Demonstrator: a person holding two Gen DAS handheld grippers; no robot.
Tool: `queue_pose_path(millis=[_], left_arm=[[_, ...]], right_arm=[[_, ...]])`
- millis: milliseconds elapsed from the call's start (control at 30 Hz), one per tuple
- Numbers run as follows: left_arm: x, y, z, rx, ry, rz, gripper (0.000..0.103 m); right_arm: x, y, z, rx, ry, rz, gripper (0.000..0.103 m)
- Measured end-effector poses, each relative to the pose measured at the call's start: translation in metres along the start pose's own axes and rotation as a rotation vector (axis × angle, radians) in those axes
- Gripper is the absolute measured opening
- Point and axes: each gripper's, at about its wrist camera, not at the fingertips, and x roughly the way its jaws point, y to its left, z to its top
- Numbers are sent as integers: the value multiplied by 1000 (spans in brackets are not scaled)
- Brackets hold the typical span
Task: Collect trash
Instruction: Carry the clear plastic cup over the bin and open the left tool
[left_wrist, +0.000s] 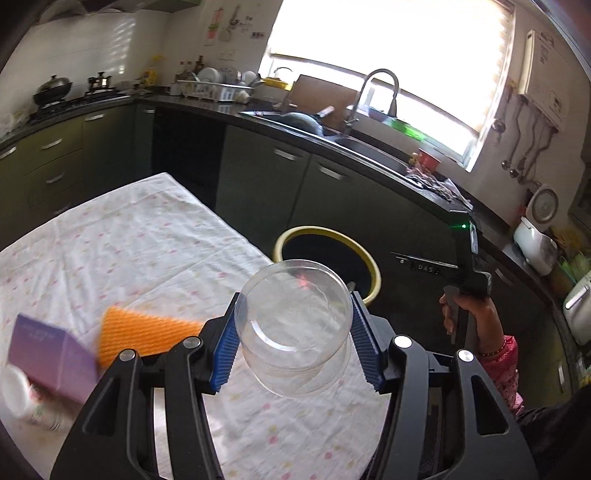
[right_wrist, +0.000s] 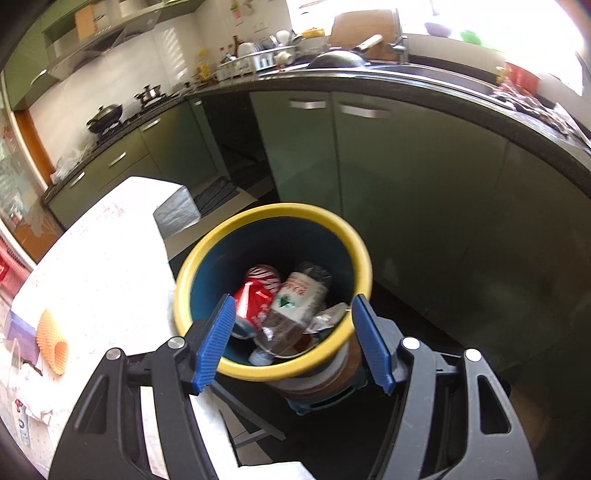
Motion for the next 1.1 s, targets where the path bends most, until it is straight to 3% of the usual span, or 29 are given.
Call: queue_pose_path(millis=[200, 367, 533, 600, 633, 667, 800, 900, 1000, 1100], left_arm=[[98, -51, 48, 72, 90, -79, 55], [185, -91, 73, 137, 163, -73, 56], [256, -101, 84, 127, 220, -41, 56], [277, -102, 86, 112, 236, -15, 65], [282, -100, 86, 108, 241, -3, 76], [284, -100, 86, 104, 237, 10, 81], [250, -92, 88, 58, 172, 4, 84], [188, -83, 84, 49, 48, 33, 98], [128, -73, 70, 73, -47, 106, 98], [80, -56, 51, 75, -75, 170, 98]], right_arm=[[2, -45, -4, 93, -7, -7, 62], [6, -71, -6, 144, -4, -23, 62], [8, -82, -5, 169, -1, -26, 62], [9, -84, -5, 172, -4, -27, 62], [9, -83, -5, 173, -7, -25, 63], [9, -82, -4, 175, -13, -20, 64], [6, -74, -4, 147, -25, -17, 64], [2, -65, -3, 120, -34, -6, 64], [0, -52, -4, 85, -31, -2, 65], [-1, -37, -4, 57, -23, 10, 65]])
